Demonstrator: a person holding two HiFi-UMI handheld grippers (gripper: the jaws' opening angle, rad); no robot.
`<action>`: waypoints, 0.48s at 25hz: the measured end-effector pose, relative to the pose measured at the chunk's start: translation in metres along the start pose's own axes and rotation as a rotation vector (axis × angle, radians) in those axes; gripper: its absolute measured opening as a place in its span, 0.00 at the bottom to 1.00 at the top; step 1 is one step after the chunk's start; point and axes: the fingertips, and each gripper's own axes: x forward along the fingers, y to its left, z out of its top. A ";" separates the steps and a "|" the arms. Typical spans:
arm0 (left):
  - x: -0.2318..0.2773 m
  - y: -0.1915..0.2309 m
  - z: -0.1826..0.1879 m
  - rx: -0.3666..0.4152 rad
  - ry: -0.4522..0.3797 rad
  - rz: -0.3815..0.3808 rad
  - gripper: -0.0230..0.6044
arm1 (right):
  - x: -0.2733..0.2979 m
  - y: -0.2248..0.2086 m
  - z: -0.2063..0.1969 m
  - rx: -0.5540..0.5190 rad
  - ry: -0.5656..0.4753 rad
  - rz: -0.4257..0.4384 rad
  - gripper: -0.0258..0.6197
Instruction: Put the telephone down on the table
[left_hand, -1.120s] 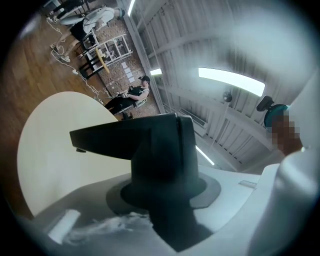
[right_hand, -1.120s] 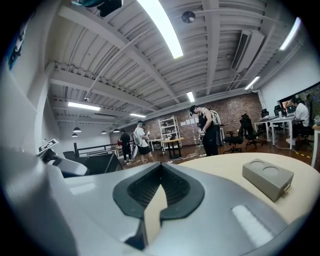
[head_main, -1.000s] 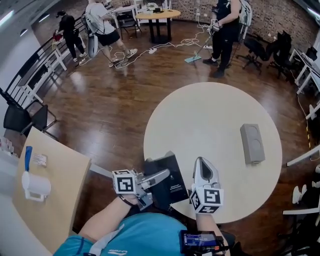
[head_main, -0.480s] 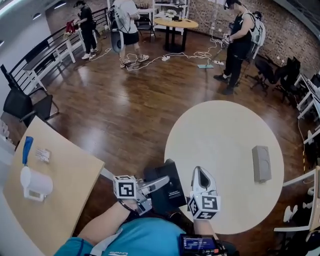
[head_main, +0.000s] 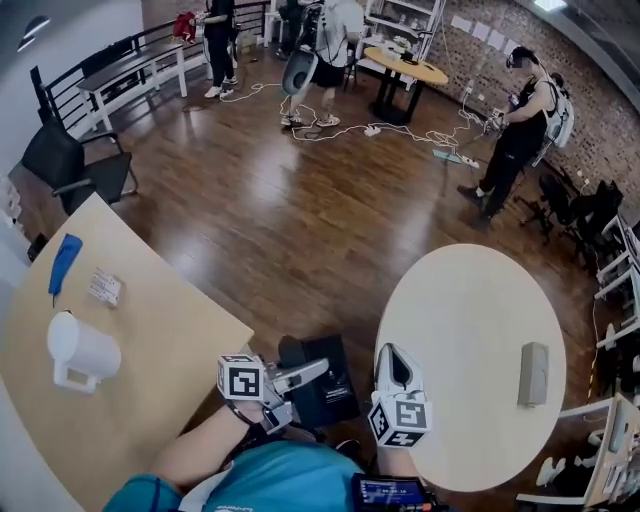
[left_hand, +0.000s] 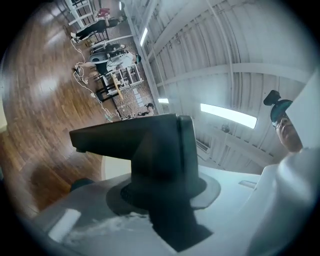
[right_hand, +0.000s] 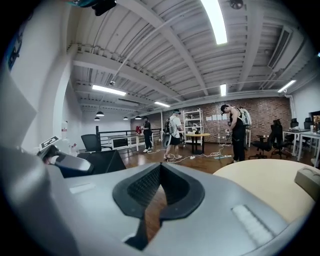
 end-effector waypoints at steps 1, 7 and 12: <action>-0.010 0.003 0.006 -0.001 -0.016 -0.001 0.32 | 0.005 0.011 0.002 -0.008 0.001 0.010 0.03; -0.059 0.010 0.034 -0.007 -0.093 0.018 0.32 | 0.030 0.062 0.012 -0.046 0.001 0.064 0.03; -0.094 0.014 0.046 -0.025 -0.141 0.019 0.32 | 0.046 0.100 0.015 -0.066 0.005 0.103 0.03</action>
